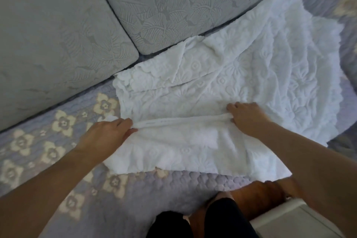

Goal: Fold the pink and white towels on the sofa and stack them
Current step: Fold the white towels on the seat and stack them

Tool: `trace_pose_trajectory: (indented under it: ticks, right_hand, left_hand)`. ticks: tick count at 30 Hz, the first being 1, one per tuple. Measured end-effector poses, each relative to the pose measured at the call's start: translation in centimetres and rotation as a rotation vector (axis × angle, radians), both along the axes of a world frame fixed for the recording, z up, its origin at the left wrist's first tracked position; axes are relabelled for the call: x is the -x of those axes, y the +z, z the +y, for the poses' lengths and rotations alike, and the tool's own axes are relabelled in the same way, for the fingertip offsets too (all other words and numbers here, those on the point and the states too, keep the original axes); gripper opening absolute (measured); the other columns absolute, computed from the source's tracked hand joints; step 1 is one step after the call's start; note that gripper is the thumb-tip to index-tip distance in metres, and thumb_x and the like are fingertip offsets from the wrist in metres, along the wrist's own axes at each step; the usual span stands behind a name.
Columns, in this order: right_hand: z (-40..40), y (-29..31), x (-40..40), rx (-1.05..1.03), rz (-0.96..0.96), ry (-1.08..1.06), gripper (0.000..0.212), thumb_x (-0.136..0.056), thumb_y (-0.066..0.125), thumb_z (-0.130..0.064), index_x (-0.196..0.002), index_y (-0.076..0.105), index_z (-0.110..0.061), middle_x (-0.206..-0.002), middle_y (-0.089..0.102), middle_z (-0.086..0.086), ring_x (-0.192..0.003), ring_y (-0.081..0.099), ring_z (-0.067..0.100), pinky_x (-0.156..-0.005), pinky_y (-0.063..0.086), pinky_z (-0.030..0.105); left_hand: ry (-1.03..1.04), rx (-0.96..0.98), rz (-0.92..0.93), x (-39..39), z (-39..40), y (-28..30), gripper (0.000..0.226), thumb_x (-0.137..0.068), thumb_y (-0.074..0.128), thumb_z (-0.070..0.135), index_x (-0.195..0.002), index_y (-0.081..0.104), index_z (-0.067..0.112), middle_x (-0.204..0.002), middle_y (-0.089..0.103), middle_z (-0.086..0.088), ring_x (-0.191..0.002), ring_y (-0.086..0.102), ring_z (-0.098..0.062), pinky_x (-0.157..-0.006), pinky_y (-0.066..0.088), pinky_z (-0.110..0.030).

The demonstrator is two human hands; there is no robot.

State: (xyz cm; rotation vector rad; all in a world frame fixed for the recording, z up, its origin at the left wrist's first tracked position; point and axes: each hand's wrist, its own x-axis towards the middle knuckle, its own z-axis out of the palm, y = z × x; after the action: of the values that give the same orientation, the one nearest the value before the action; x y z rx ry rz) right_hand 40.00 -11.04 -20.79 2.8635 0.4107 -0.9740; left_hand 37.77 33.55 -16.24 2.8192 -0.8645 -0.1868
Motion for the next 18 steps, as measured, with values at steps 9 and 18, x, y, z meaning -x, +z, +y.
trace_pose_trajectory:
  ticks: [9,18]
  right_hand:
    - [-10.1,5.7,8.5,0.400,0.075,-0.482,0.043,-0.097,0.045,-0.042,-0.137,0.047,-0.027,-0.142,0.040,0.008,-0.134,0.033,0.033,-0.115,0.025,0.054]
    - [-9.4,2.3,11.9,0.000,-0.050,-1.653,0.084,-0.079,0.058,-0.057,-0.150,0.025,-0.027,-0.147,0.025,0.013,-0.128,0.037,0.043,-0.105,0.041,0.055]
  left_hand:
    - [0.469,-0.291,0.242,8.8,3.7,4.3,0.025,-0.103,0.045,0.033,-0.096,0.053,0.010,-0.081,0.066,-0.014,-0.065,0.065,-0.037,-0.055,0.046,-0.039]
    - [0.832,-0.322,0.359,11.8,0.8,1.4,0.027,-0.104,0.042,0.029,-0.107,0.052,0.004,-0.097,0.065,-0.030,-0.092,0.064,-0.047,-0.076,0.045,-0.047]
